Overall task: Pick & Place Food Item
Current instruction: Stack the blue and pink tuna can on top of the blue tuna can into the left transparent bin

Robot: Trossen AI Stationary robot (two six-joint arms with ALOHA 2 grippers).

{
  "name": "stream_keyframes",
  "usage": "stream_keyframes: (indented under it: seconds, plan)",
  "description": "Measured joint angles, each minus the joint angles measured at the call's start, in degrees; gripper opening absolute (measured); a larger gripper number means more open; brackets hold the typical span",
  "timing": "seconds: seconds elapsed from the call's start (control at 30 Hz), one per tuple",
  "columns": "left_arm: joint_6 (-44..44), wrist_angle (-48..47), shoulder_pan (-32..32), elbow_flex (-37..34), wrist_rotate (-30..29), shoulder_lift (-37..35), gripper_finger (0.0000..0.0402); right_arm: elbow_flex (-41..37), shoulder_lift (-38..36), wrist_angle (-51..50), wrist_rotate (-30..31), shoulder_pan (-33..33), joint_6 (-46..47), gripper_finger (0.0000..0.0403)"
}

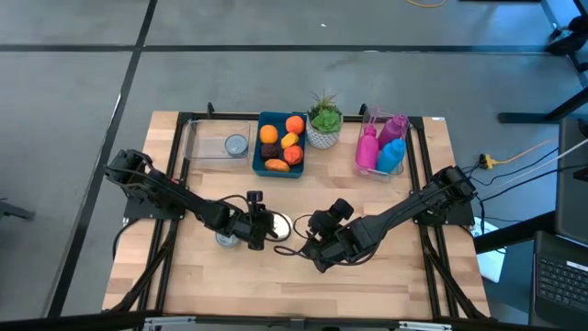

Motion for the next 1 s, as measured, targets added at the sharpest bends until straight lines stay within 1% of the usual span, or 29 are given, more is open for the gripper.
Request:
stream_keyframes:
  seconds: [0.23, 0.47, 0.67, 0.83, 1.0]
  plan:
    - [-0.39, 0.76, 0.01, -0.54, 0.91, 0.30, 0.0143, 0.00, 0.00, 0.00, 0.00, -0.09, 0.11, 0.0341]
    - [-1.59, 1.71, 0.20, -2.22, 0.22, 0.28, 0.0143, 0.00, 0.02, 0.00, 0.51, -0.29, 0.11, 0.0341]
    - [-1.56, 1.92, 0.20, -2.27, 0.13, 0.33, 0.0143, 0.00, 0.02, 0.00, 0.92, -0.50, 0.09, 0.0341]
    - [-1.00, 3.19, 0.16, -2.43, -2.02, 0.50, 0.0143, 0.00, 0.02, 0.02, 1.51, -0.65, 0.09, 0.0341]
    - [-1.86, 3.96, 0.34, -2.40, -1.48, 0.50, 0.0143, 0.00, 0.02, 0.02, 0.97, -0.90, 0.15, 0.0341]
